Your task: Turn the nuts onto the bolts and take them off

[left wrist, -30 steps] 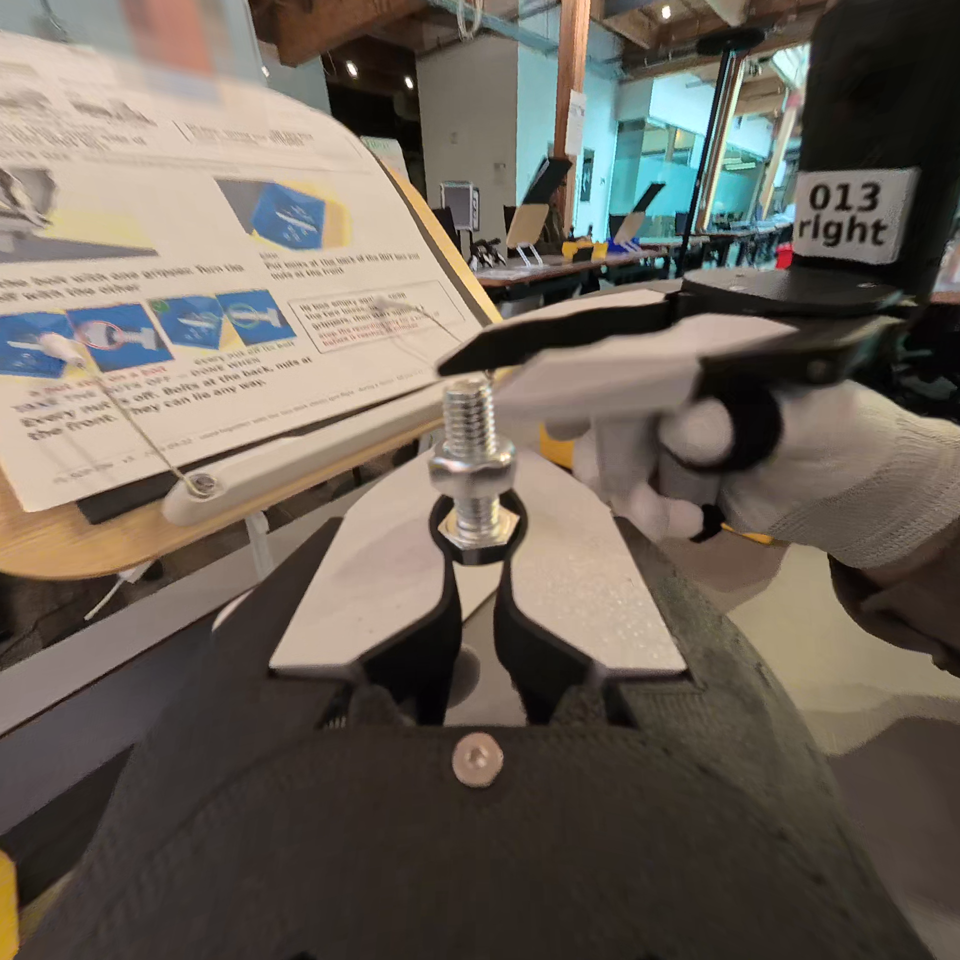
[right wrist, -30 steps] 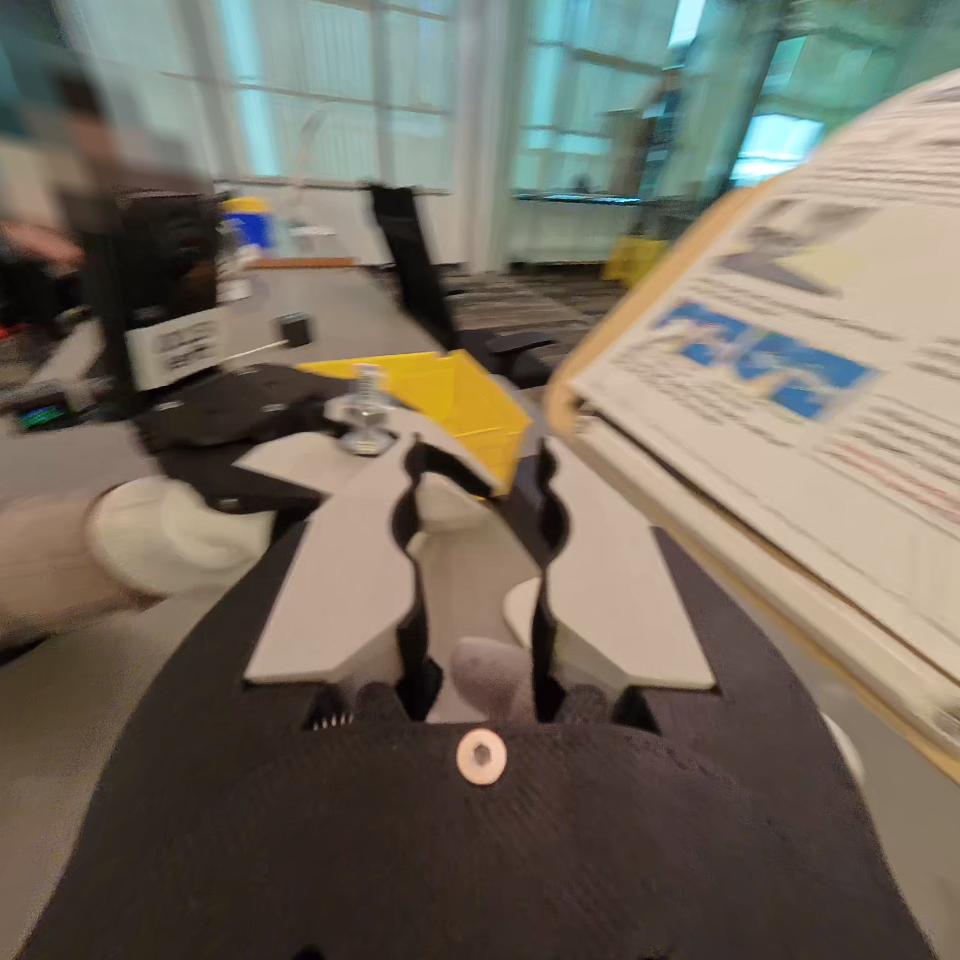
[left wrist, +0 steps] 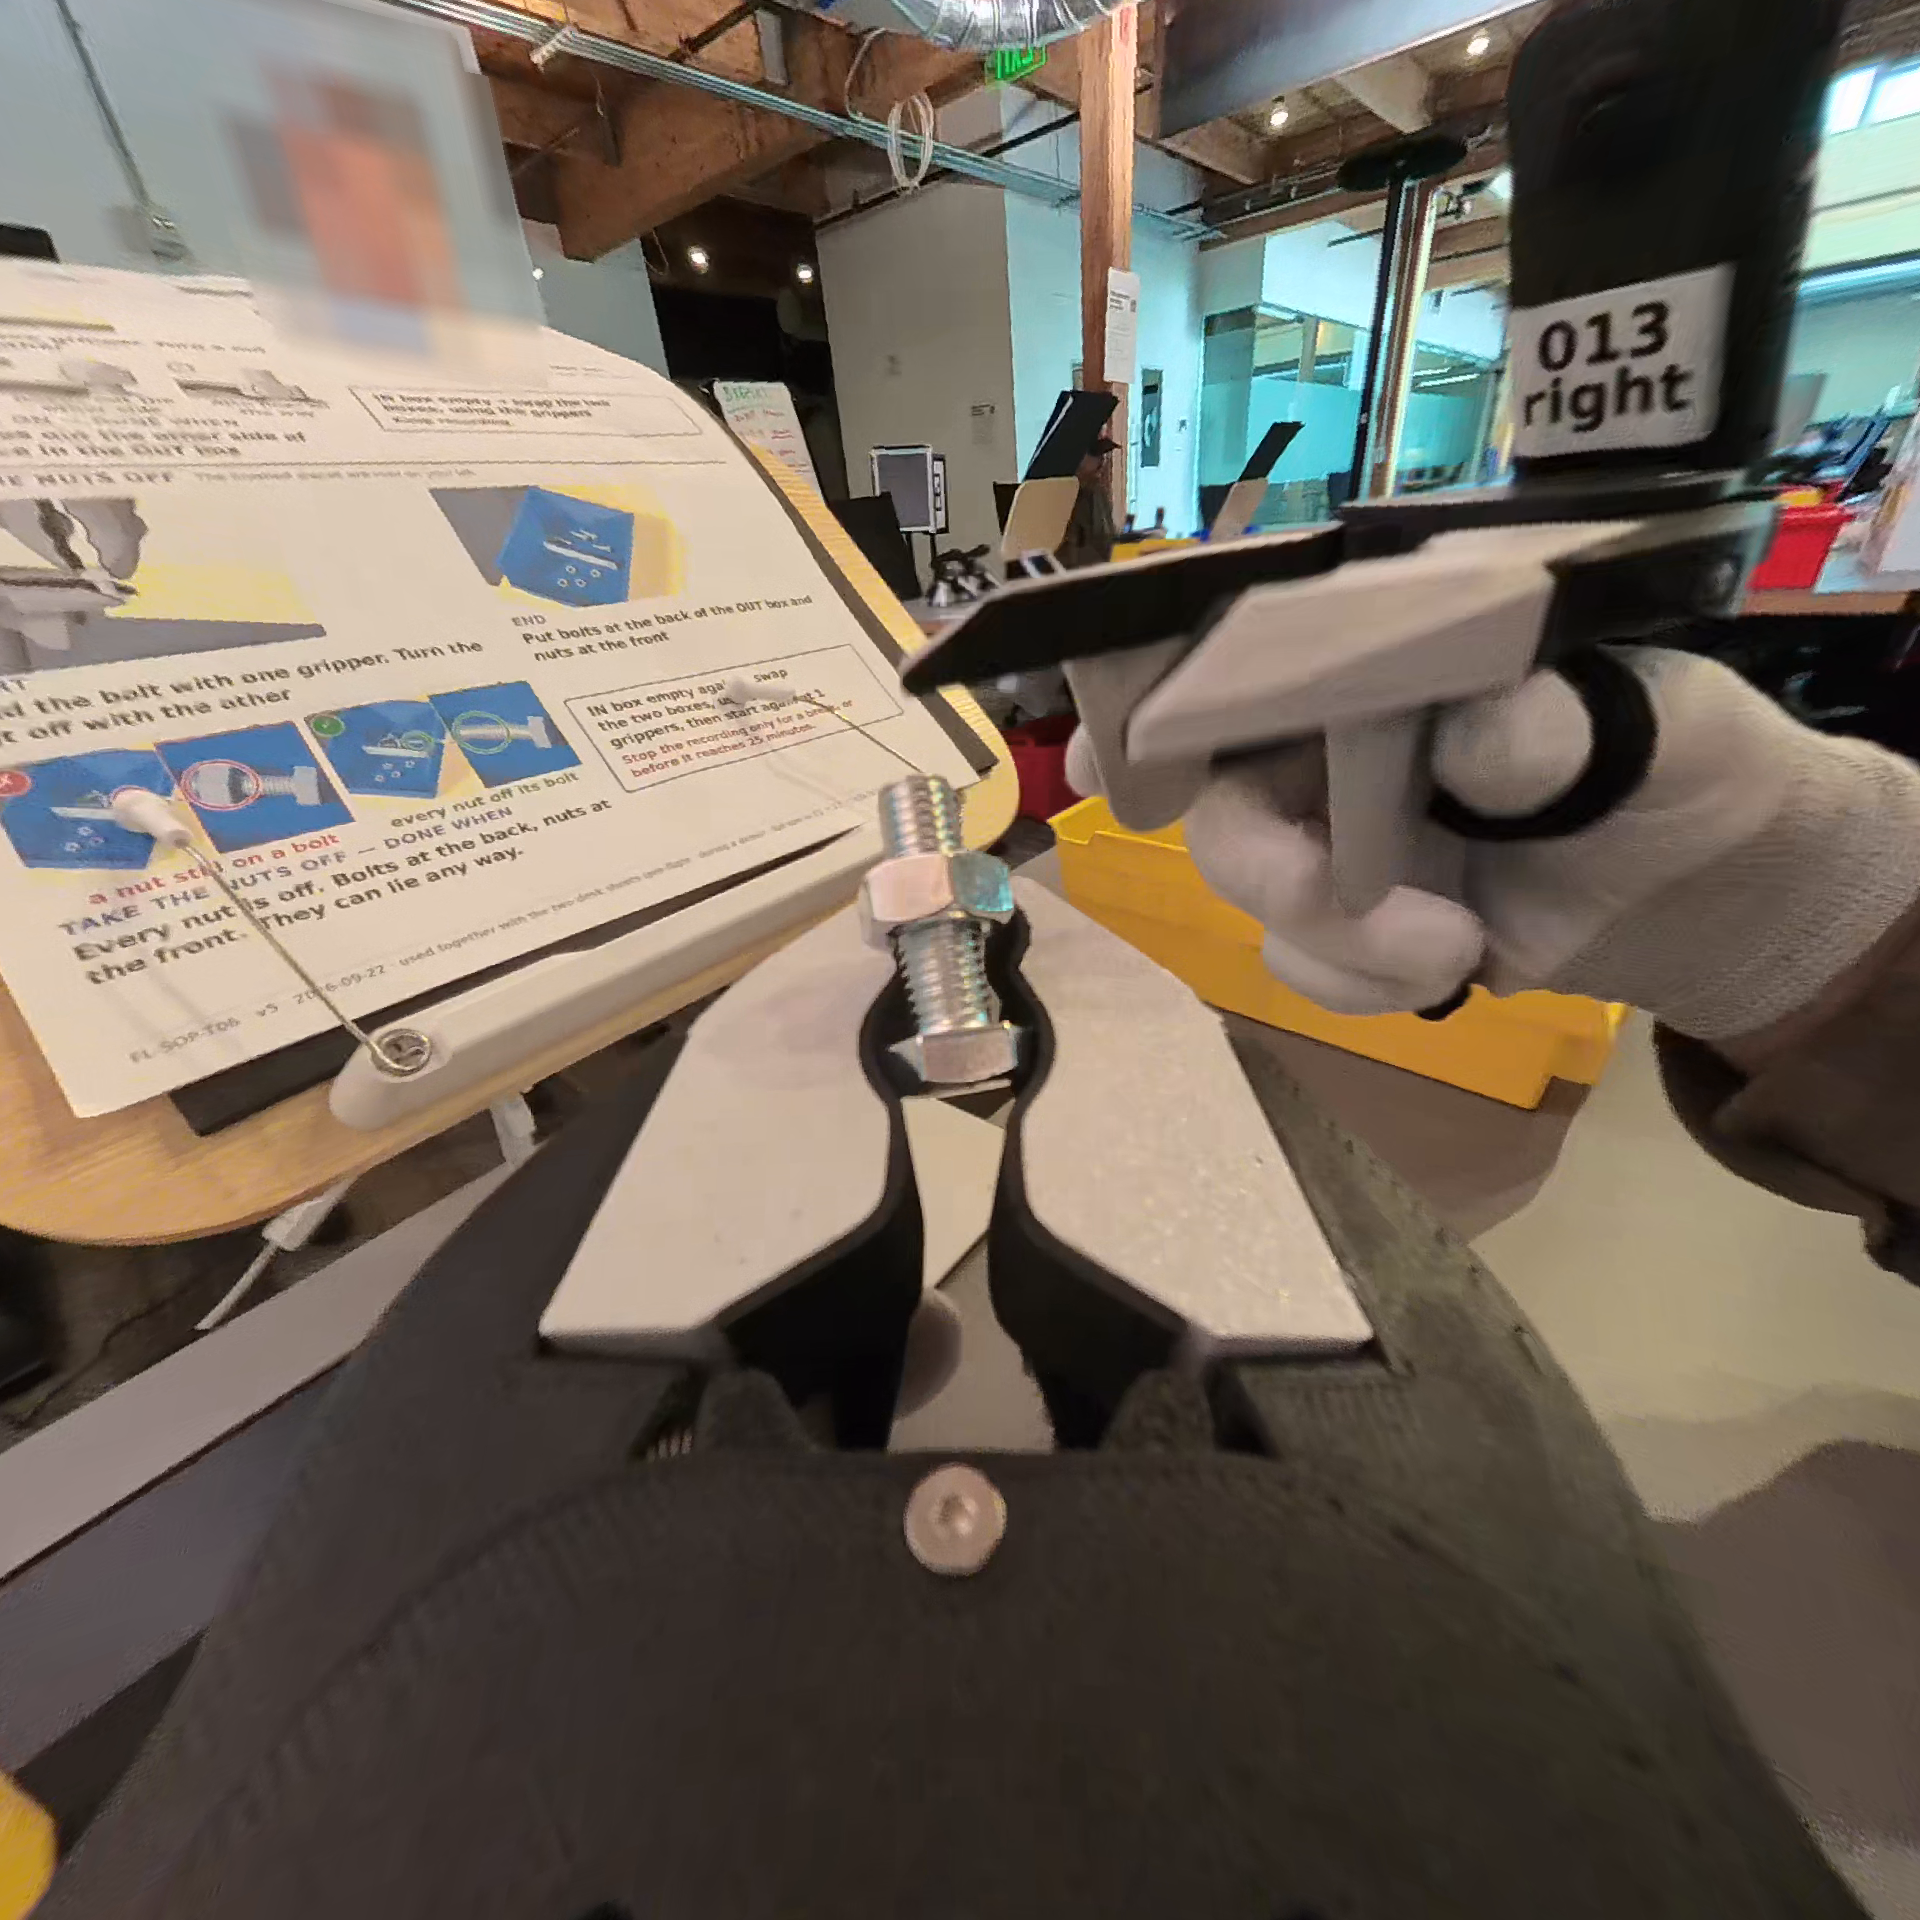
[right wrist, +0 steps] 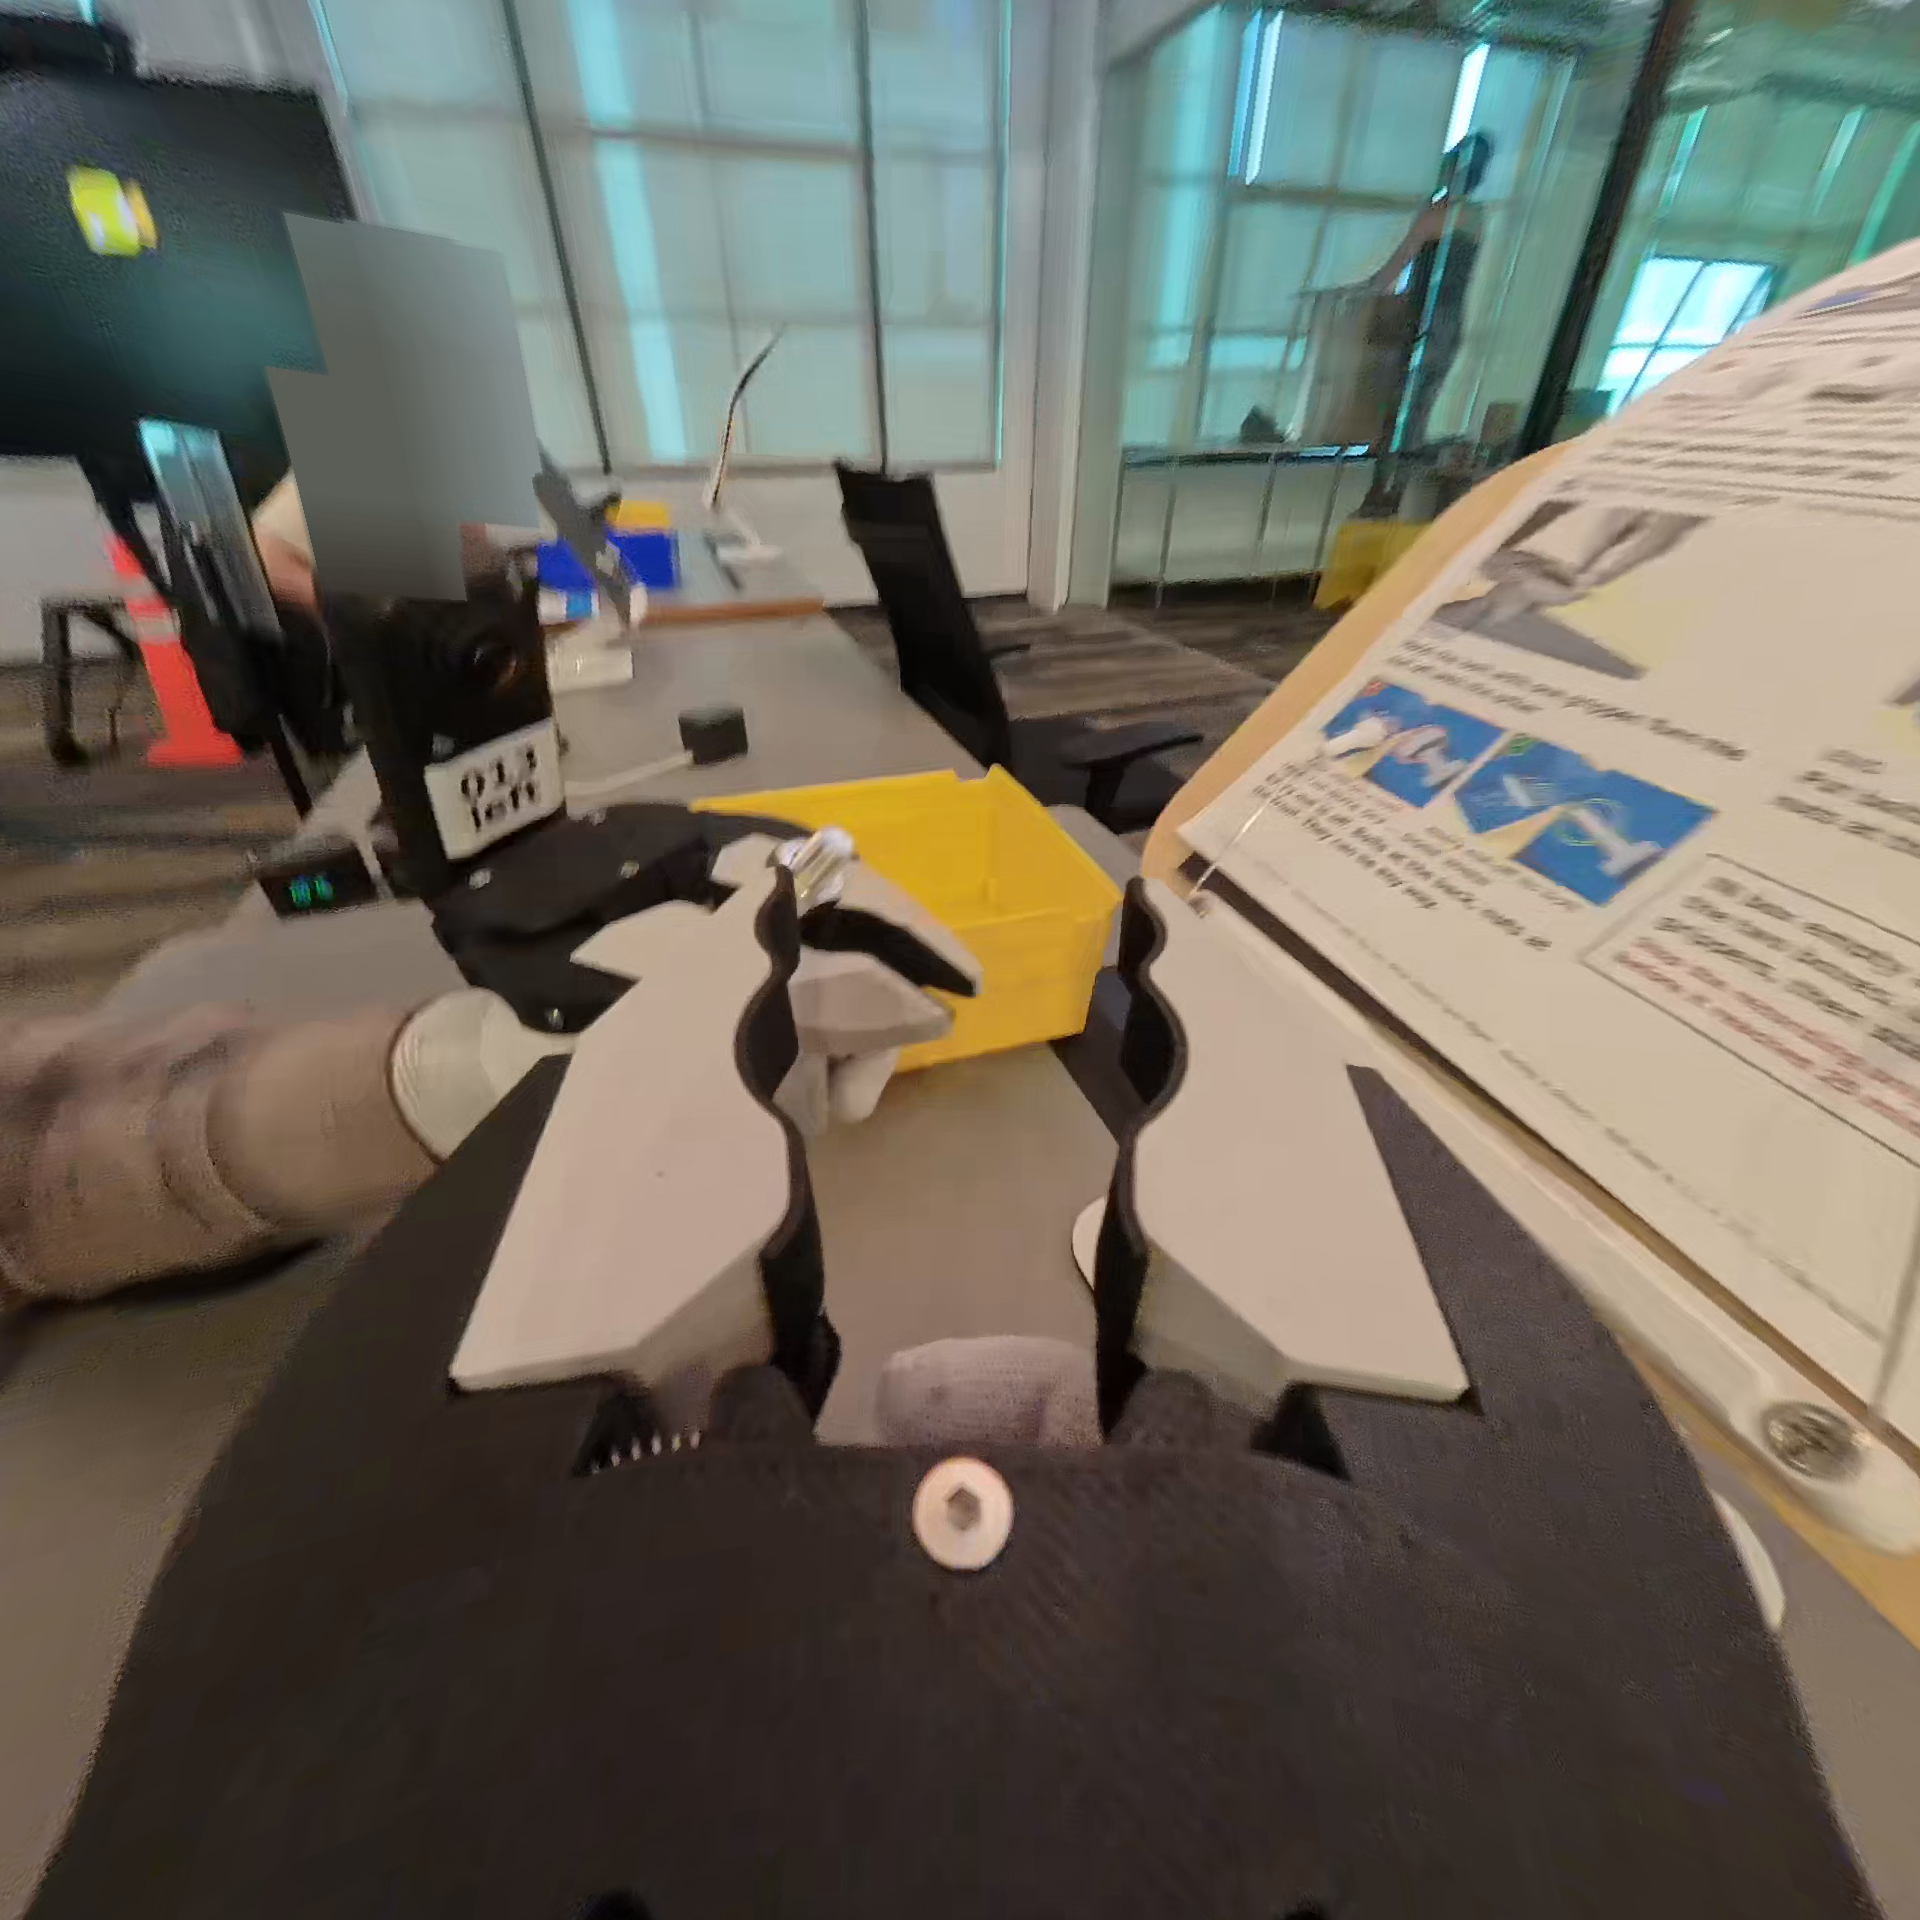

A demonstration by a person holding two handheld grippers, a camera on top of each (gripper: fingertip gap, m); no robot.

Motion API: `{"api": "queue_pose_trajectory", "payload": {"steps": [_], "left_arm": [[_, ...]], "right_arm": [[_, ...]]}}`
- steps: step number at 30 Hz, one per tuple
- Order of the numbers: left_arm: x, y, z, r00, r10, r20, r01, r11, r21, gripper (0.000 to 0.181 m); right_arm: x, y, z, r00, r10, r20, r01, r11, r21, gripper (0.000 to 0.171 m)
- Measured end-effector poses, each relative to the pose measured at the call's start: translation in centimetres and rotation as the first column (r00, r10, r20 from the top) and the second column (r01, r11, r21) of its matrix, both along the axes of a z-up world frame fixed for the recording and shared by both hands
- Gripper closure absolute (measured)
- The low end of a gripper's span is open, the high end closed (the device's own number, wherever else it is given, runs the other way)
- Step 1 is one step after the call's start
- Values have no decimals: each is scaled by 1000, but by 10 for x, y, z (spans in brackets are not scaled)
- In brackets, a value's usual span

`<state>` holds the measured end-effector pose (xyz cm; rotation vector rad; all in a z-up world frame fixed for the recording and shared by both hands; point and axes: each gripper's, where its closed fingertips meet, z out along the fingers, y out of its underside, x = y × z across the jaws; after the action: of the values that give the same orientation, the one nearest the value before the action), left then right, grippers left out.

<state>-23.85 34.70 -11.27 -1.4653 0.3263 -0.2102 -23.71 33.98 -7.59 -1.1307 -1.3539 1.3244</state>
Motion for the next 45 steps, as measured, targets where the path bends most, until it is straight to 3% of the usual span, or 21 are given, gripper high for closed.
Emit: {"api": "queue_pose_trajectory", "payload": {"steps": [1,4,6,8,15,21,23,27,30,32,34,41,42,43,44,45], "left_arm": [[-1,1,-1,999,26,-46,-25,1000,6,170],[4,1,-4,981,69,-179,-67,998,15,170],[5,2,-5,977,88,-196,-89,996,7,170],[4,3,-7,976,98,-196,-100,995,-1,171],[5,5,-11,970,96,-223,-110,993,-48,170],[15,2,-16,987,-25,-157,6,992,-124,160],[17,-1,-13,990,-52,-131,36,992,-120,169],[19,-2,-14,989,-73,-130,56,990,-129,170],[18,-2,-10,990,-54,-132,41,994,-99,170],[17,-2,-7,993,-45,-108,36,996,-80,169],[16,-2,-4,997,-48,-67,44,997,-63,169],[16,-6,4,998,-61,-30,60,998,-17,169],[15,-8,7,998,-69,-16,69,998,-4,169],[17,-10,9,996,-90,-7,90,996,1,169],[17,-11,12,996,-85,-21,86,996,9,169],[17,-12,13,997,-74,-32,75,997,20,169]], "right_arm": [[-5,-7,-7,999,7,33,-8,999,35,110],[-13,-29,-13,996,65,56,-69,995,69,123],[-16,-41,-20,992,93,85,-102,988,113,151],[-18,-43,-21,992,84,91,-95,987,128,155],[-16,-44,-21,994,-6,106,-32,933,358,155],[-18,-46,-24,992,-65,104,3,860,510,155],[-16,-48,-24,993,-54,104,-9,849,529,155],[-15,-49,-23,994,-46,99,-15,843,538,156],[-15,-50,-20,996,-38,80,-9,857,515,155],[-14,-45,-13,997,-45,58,14,891,453,129],[-12,-44,-7,999,-2,34,-11,936,352,120],[-11,-34,-4,1000,31,1,-30,979,202,121],[-9,-19,-4,999,-31,8,29,981,192,126],[-4,12,-1,984,-178,3,174,966,191,143],[3,36,2,963,-269,-9,267,950,162,145],[8,40,3,969,-248,-1,246,962,117,140]]}}
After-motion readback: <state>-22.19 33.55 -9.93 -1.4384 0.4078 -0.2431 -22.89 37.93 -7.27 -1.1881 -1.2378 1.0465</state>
